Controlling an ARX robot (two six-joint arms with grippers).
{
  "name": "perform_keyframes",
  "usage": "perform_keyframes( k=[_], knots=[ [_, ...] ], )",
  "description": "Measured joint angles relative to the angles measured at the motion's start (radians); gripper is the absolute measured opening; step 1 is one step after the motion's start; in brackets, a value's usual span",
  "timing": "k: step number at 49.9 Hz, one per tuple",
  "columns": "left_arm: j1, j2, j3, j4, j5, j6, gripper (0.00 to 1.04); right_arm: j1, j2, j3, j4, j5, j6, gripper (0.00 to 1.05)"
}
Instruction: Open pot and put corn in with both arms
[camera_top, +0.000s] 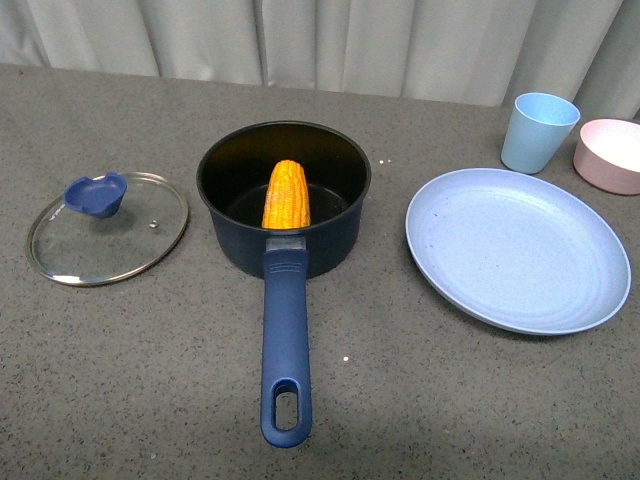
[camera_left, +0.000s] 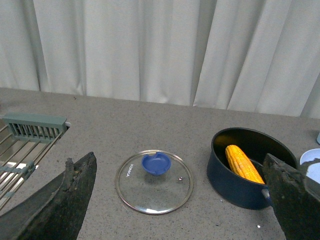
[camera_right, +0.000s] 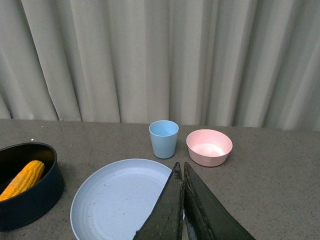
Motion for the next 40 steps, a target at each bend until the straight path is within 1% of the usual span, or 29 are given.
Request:
perform_keyframes(
  k=[5, 9, 11, 34, 35, 40],
  knots=[
    [0.000, 0.000, 0.000, 0.000, 0.000, 0.000, 0.98, 0.000, -0.021, 0.000, -0.021, 0.000, 0.000, 0.01],
    [0.000, 0.000, 0.000, 0.000, 0.000, 0.000, 0.98, 0.000, -0.124, 0.001, -0.159, -0.002, -0.001, 0.01],
    [0.000, 0.000, 0.000, 0.000, -0.001, 0.000, 0.98, 0.000, -0.154, 0.001, -0.186, -0.002, 0.000, 0.01],
    [0.000, 0.000, 0.000, 0.000, 0.000, 0.000, 0.98, 0.000, -0.188, 0.001, -0.195, -0.002, -0.001, 0.01],
    [0.000, 0.000, 0.000, 0.000, 0.000, 0.000, 0.98, 0.000, -0.188, 0.001, -0.195, -0.002, -0.002, 0.02],
    [0.000, 0.000, 0.000, 0.000, 0.000, 0.000, 0.98, 0.000, -0.188, 0.001, -0.195, -0.002, -0.002, 0.17]
  ],
)
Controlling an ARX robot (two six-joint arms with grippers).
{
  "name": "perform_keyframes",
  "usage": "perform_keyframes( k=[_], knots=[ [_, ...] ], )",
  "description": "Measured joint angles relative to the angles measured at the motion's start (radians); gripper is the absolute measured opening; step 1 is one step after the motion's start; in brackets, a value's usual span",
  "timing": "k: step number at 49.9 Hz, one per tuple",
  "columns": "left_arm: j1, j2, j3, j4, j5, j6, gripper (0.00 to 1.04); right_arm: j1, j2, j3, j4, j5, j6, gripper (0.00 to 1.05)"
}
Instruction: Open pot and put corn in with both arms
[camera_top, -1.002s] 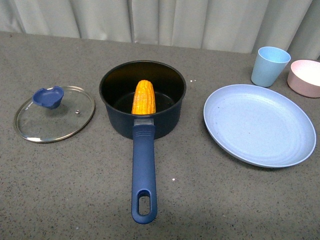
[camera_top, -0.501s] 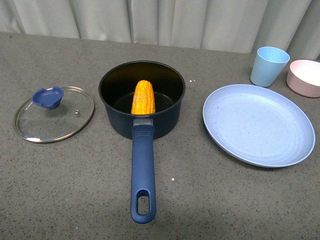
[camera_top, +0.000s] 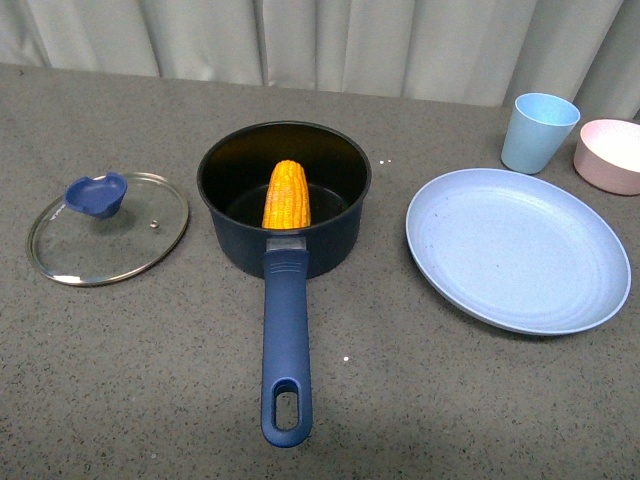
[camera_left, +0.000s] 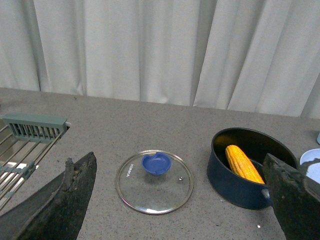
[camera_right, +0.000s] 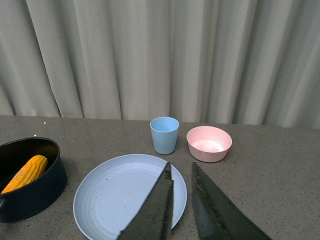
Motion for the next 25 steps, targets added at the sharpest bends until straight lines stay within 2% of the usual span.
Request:
perform_keyframes(
  k=[22, 25],
  knots=[
    [0.000, 0.000, 0.000, 0.000, 0.000, 0.000, 0.98, 0.000, 0.000, 0.000, 0.000, 0.000, 0.000, 0.81],
    [0.000, 0.000, 0.000, 0.000, 0.000, 0.000, 0.98, 0.000, 0.000, 0.000, 0.000, 0.000, 0.000, 0.95]
  ],
)
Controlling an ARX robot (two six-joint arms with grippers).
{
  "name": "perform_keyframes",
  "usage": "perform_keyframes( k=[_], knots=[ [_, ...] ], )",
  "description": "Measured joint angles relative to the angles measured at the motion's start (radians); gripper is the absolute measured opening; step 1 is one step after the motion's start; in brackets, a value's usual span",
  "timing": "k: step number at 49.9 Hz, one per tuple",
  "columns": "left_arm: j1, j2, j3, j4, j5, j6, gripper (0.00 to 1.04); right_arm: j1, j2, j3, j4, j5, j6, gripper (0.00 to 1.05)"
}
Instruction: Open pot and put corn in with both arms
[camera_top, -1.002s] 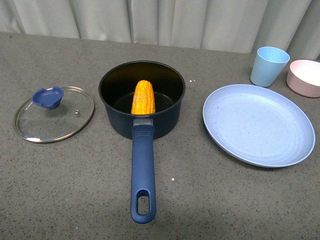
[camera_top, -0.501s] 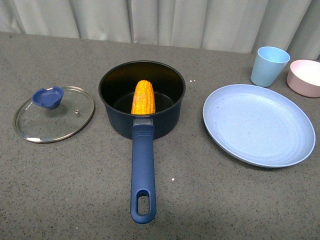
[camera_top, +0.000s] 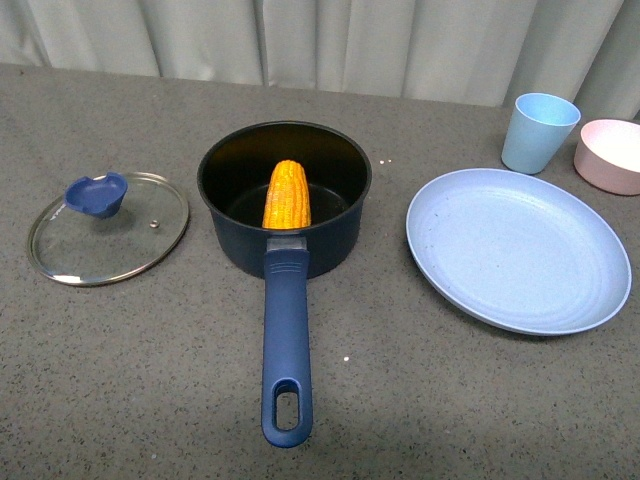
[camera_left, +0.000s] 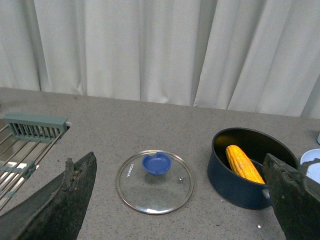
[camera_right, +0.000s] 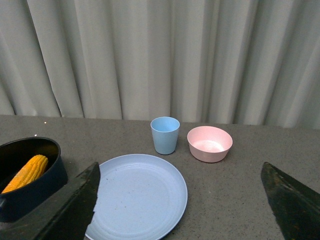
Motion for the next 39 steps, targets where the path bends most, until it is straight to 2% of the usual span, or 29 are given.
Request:
perform_keyframes(
  k=[1, 5, 39],
  knots=[
    [0.000, 0.000, 0.000, 0.000, 0.000, 0.000, 0.98, 0.000, 0.000, 0.000, 0.000, 0.000, 0.001, 0.97],
    [0.000, 0.000, 0.000, 0.000, 0.000, 0.000, 0.98, 0.000, 0.000, 0.000, 0.000, 0.000, 0.000, 0.95],
    [0.000, 0.000, 0.000, 0.000, 0.000, 0.000, 0.98, 0.000, 0.000, 0.000, 0.000, 0.000, 0.000, 0.96]
  ],
)
